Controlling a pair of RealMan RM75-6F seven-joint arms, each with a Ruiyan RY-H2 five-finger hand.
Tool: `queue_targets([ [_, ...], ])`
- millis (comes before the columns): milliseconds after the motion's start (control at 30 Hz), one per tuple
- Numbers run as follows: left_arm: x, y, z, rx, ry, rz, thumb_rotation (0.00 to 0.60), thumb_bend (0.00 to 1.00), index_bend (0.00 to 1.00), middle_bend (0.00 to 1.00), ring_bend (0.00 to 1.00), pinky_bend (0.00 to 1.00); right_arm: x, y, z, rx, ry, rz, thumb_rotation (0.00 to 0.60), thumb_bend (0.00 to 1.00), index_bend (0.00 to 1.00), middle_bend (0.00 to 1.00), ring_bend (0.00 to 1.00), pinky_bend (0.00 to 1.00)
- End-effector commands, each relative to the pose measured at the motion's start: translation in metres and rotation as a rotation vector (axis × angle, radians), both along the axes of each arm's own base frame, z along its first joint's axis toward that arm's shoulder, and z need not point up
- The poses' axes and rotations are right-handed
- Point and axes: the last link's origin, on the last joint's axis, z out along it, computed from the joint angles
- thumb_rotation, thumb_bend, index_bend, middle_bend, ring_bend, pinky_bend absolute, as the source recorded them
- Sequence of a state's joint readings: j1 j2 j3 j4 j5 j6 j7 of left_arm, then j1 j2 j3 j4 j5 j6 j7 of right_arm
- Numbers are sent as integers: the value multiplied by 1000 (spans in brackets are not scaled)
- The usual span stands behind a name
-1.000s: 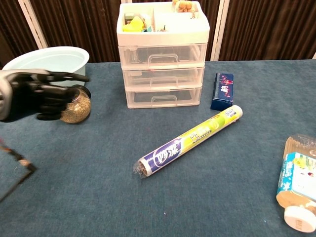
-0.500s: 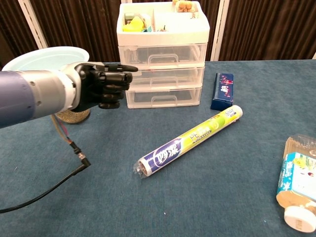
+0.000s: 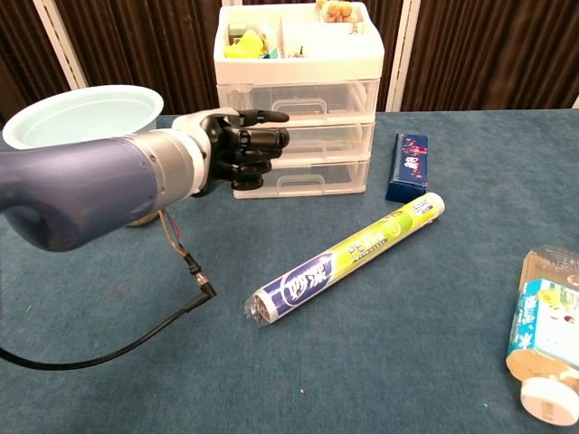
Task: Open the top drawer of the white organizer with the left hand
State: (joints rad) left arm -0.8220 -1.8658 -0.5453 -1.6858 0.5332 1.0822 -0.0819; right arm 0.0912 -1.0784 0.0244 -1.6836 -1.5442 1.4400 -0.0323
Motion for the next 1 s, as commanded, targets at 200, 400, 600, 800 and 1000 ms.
queue_targets([
  [200,12,4,-13,50,30,-49,600,649,119,1000,943,957,1,0,2,1,-21,-2,600,68,0,0,0,0],
  [400,16,5,-15,103,59,-87,600,650,116,1000,944,958,2,0,2,4,-30,-4,600,68,0,0,0,0],
  [600,16,7,-20,111,67,-86,600,649,113,1000,943,958,2,1,3,5,-39,-9,600,68,0,0,0,0],
  [800,13,11,-26,111,74,-66,600,649,113,1000,943,958,3,1,3,5,-46,-8,600,68,0,0,0,0],
  [1000,12,12,-31,105,68,-54,600,649,113,1000,942,957,3,1,4,5,-51,-6,600,67,0,0,0,0],
])
